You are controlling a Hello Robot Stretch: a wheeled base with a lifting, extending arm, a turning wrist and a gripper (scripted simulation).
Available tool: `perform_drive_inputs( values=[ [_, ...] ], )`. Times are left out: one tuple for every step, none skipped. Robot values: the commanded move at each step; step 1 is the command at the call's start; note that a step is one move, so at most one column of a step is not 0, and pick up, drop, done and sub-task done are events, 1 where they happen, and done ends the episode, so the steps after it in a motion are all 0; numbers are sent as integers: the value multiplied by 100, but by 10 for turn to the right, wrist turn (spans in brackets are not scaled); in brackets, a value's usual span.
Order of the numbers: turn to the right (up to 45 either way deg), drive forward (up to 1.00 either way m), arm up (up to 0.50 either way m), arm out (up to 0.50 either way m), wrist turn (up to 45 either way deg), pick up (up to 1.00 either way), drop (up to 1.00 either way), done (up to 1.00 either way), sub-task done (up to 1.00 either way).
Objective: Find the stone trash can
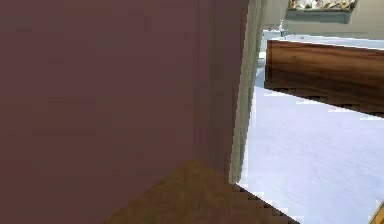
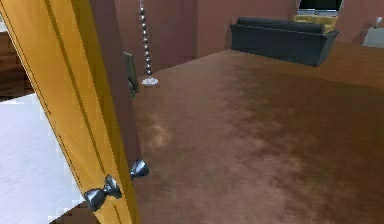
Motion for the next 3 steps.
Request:
perform_drive_inputs(
  values=[
    [90, 0, 0, 0, 0, 0, 0, 0, 0],
    [0, 85, 0, 0, 0, 0, 0, 0, 0],
    [450, 0, 0, 0, 0, 0, 0, 0, 0]
  ],
)
